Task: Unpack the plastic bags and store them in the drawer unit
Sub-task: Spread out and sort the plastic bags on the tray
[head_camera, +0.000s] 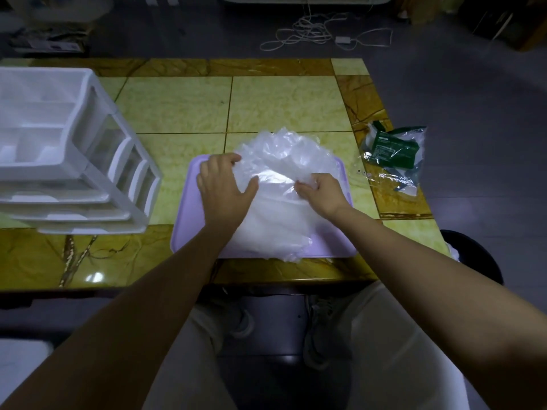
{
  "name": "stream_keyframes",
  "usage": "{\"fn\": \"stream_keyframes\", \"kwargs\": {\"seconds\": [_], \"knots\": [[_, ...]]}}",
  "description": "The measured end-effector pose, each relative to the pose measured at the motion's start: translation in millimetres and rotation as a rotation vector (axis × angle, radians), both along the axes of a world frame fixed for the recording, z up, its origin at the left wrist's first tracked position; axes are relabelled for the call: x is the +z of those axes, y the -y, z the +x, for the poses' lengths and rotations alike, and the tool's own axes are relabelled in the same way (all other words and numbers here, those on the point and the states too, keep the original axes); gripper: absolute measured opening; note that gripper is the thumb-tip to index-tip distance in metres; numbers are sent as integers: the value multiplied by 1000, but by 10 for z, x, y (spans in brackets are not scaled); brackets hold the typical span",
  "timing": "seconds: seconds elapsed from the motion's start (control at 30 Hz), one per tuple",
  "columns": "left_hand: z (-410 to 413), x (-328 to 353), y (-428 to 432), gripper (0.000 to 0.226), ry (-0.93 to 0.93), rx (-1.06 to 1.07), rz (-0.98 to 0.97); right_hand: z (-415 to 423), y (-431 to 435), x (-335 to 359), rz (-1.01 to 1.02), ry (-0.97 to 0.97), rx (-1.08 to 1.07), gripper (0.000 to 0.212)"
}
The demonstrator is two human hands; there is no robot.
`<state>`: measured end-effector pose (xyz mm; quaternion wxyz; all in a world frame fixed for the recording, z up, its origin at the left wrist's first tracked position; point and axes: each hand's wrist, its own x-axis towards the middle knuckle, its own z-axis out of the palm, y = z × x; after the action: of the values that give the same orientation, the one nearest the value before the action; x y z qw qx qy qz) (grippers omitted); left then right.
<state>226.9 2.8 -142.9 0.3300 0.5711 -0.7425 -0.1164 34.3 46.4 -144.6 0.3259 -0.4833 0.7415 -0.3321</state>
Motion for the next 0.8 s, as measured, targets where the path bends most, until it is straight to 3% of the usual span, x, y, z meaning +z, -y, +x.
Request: {"fn": "stream_keyframes", "kwargs": {"seconds": [0.1,0.23,0.33,0.4,0.47,0.53,0.6,0.7,0.8], "knots": [[-5,185,-163,23,-190,118,-125,8,-75,89,-30,70,-64,25],[-29,270,-414,15,-182,39,69,72,-223,194,-80,116,-90,21],[17,214,-531,53,49,-109,10,123,-311,204,-59,77,-44,26],[69,177,-546,66,219,-113,-84,149,-355,183,-21,49,-14,24],[122,149,-553,54,379,-149,-87,156,-378,162,12,34,-7,19],[174,66,-520,38,576,-174,49,151,-386,158,27,31,-19,20],[214,-43,-475,48,715,-138,269,133,-382,162,29,48,-53,28],[235,-102,-437,51,674,-36,362,103,-365,157,32,116,-127,31],[209,-50,-425,42,461,8,238,95,-350,153,38,194,-179,29]]}}
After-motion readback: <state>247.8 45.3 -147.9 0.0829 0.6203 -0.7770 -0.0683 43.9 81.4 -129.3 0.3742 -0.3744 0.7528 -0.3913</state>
